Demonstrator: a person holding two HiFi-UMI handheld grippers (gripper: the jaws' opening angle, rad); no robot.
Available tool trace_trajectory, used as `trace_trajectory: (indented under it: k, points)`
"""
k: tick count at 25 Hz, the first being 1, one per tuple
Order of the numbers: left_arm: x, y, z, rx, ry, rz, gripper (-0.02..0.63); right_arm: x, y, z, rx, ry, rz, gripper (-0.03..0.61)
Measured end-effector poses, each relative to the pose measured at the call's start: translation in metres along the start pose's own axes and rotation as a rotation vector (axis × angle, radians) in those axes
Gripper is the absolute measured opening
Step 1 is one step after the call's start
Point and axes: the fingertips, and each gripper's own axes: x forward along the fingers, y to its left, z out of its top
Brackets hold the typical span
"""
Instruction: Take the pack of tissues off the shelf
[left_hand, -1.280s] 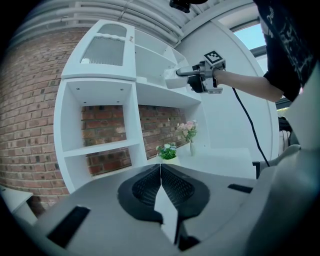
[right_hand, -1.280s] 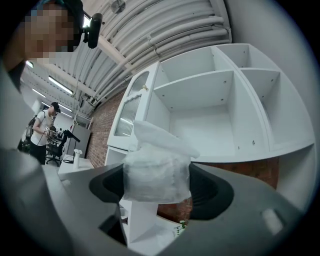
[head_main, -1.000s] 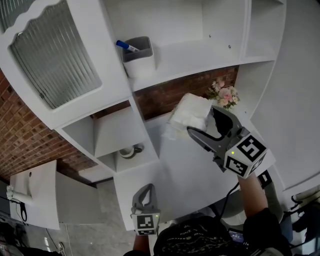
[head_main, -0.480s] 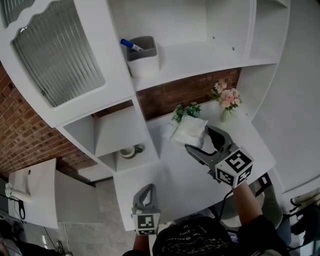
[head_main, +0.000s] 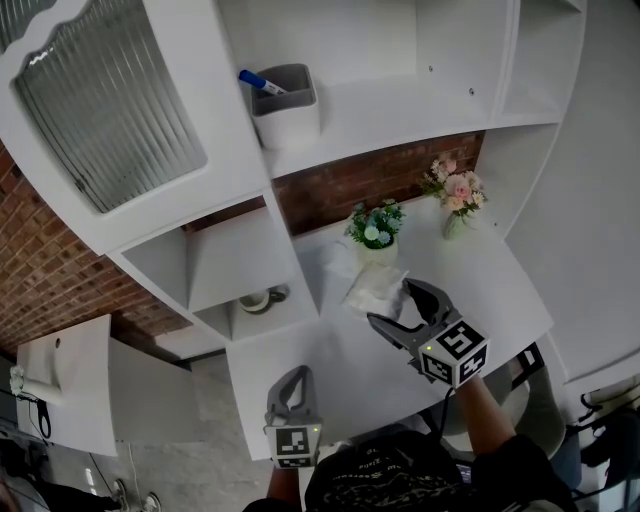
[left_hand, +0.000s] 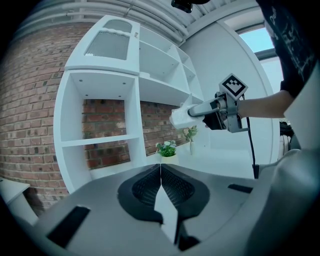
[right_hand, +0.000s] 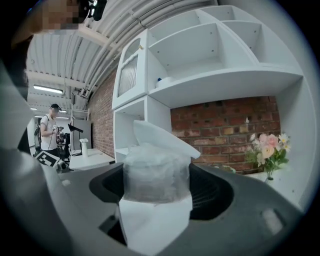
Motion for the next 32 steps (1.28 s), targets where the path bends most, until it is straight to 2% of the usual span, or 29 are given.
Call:
trace_trajectory:
  k: [4,9,20,25,32]
  points:
    - [-0.001,0.001,-0.002,0.028,0.024,-0.008,0.009,0.003,0.002,-0.023,0.02,0.031,0.003,0.35]
    - [0.003,-0.001,-0.009,-0.007,0.025,-0.006,0.009,0.005,0.015,-0.049,-0.016,0.063,0.038,0.35]
    - [0.009,-0.006,-0.019,0.027,0.059,-0.042,0.009,0.008,0.018,-0.113,0.113,0.122,0.033,0.35]
    - [0.013,-0.006,-0.022,0.033,0.047,-0.038,0.009,0.012,0.015,-0.144,0.056,0.187,-0.004,0.35]
    - [0.013,-0.007,-0.027,0.052,0.078,-0.043,0.009,0.022,0.02,-0.178,0.118,0.244,0.018,0.35]
